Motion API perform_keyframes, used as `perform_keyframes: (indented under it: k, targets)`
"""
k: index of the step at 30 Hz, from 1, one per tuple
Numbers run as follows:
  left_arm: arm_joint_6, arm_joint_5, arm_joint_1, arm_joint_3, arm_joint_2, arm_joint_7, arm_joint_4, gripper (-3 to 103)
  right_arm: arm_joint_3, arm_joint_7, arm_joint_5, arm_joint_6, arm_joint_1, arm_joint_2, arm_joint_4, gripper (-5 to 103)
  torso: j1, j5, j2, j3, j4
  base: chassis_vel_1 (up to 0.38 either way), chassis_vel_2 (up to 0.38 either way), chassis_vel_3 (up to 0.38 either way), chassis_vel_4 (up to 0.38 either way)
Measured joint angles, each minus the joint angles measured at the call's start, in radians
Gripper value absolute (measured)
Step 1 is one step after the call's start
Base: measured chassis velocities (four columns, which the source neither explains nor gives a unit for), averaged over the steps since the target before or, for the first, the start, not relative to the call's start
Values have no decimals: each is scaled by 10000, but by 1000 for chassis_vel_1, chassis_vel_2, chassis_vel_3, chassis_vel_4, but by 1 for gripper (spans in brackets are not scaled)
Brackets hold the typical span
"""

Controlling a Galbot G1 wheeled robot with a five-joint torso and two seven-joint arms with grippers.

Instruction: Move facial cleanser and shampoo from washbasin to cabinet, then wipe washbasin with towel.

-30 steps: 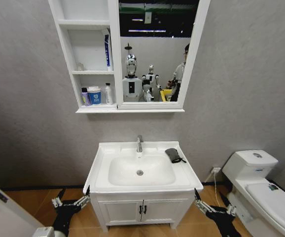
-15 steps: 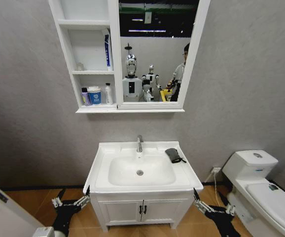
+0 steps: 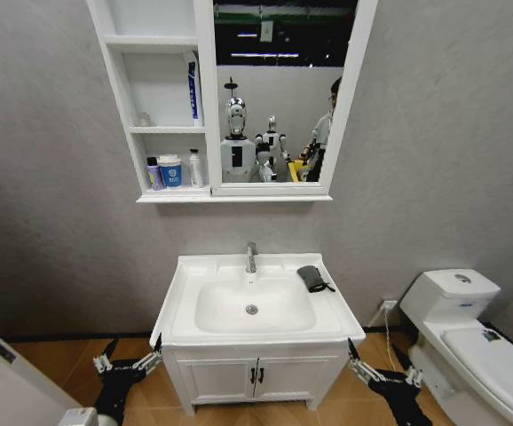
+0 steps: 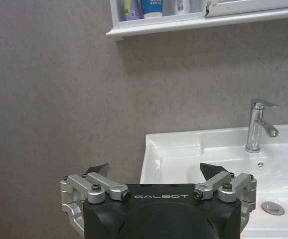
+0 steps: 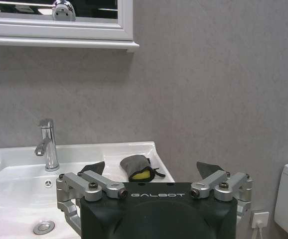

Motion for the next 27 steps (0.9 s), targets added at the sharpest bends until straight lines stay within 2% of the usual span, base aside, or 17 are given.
perform_keyframes:
  k: [14, 17, 20, 23, 24, 25, 27]
  targets:
    - [0, 0, 0, -1, 0, 0, 0, 100, -3, 3, 9, -7, 4, 0, -10, 100, -7, -4, 3, -2, -1, 226, -227, -217, 211]
    - [0, 0, 0, 0, 0, 0, 0, 100, -3, 3, 9, -7, 6, 0, -12, 100, -5, 8, 2, -2, 1, 293, -318, -316, 306]
    - [0, 0, 0, -1, 1, 0, 0, 100, -3, 3, 9, -7, 6, 0, -11, 100, -7, -8, 3, -3, -2, 330, -338, -337, 344]
    - [0, 1, 1, 0, 0, 0, -1, 100, -3, 4, 10, -8, 6, -1, -13, 100, -6, 10, 2, -1, 1, 370, -368, -356, 354]
    - [0, 0, 0, 0, 0, 0, 0, 100, -2, 5, 9, -8, 6, -1, -13, 100, -7, 10, 3, -2, -2, 392, -387, -359, 356]
    - [0, 0, 0, -1, 0, 0, 0, 100, -3, 4, 9, -8, 5, 0, -11, 100, -10, -10, 4, -4, -2, 341, -387, -345, 368]
    - [0, 0, 1, -1, 1, 0, 0, 100, -3, 4, 9, -7, 5, 0, -12, 100, -10, -9, 5, -5, 0, 407, -386, -345, 361]
